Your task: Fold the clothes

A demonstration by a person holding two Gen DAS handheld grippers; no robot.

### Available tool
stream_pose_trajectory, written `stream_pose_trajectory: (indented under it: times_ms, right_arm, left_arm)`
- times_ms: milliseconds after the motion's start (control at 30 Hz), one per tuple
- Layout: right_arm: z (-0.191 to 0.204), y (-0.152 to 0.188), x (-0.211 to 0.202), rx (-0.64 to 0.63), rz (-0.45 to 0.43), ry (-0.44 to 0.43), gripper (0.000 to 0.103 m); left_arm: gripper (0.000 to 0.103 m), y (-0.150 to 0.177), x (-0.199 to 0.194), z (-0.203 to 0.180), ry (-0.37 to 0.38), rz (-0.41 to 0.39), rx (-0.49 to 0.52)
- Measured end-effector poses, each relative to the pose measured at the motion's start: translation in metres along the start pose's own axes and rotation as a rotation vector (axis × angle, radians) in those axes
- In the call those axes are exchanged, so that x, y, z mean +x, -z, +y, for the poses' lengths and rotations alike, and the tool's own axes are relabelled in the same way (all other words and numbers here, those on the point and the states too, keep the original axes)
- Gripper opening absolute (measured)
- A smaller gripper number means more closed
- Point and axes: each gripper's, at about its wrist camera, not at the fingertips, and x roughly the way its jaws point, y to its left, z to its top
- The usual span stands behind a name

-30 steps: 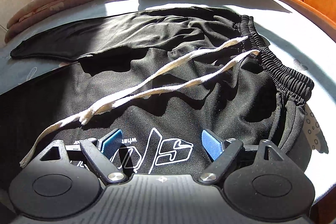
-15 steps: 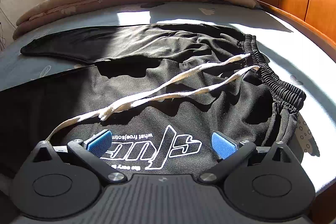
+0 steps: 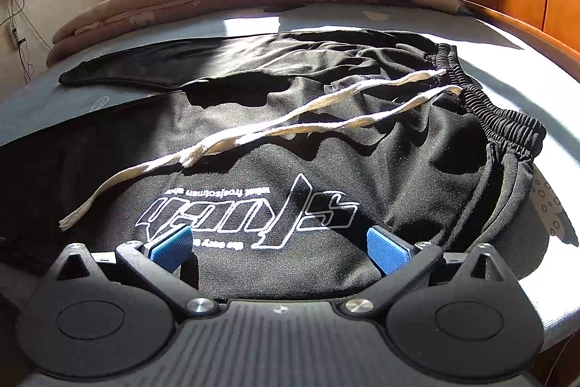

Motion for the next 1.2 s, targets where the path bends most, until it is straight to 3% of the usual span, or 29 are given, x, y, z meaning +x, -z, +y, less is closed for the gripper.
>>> stream_pose_trajectory:
  times_ms: [100,267,333,533,633,733,800,900,1033,1200]
  right_arm:
    - [0.004,0.001,0.001,-0.024,0.004,0.02,0.103]
    - [0.011,0.0,0.0,-0.032,0.011,0.026,0.103]
    - [0.013,0.002,0.0,-0.042,0.006,0.026,0.103]
    - [0.007,0.004,-0.002,-0.004,-0.012,0.004,0.103]
    - [0.012,0.005,0.0,-0.023,-0.012,0.027,0.103]
    - [0.019,0.006,0.002,-0.051,-0.008,0.06,0.103]
    - [0.019,0.002,0.002,-0.047,0.021,0.069,0.103]
    - [0.012,-0.003,-0.005,-0.018,0.028,-0.009,0.103]
    - [0.008,0.001,-0.008,0.01,-0.012,-0.078,0.103]
    - [0.0,0.006,-0.012,0.082,-0.046,-0.129,0.103]
  left_arm:
    - [0.101,-0.024,0.0,0.003,-0.038,-0.08,0.011]
    - [0.101,-0.041,0.033,0.012,-0.011,-0.064,-0.036]
    - [0.1,-0.033,0.044,0.02,-0.019,-0.024,-0.098]
    - [0.102,0.01,0.016,0.027,0.015,-0.085,-0.111]
    - [0.102,0.018,0.011,0.03,0.038,-0.099,-0.065]
    - [0.102,0.012,0.008,0.034,0.044,-0.071,-0.095]
    - [0.102,0.005,0.002,0.038,0.021,-0.111,-0.121]
    - [0.102,-0.008,-0.003,0.045,-0.065,-0.163,-0.126]
    - [0.102,-0.01,0.013,0.064,-0.144,-0.095,-0.205]
    - [0.102,0.014,0.004,0.063,-0.164,-0.1,-0.171]
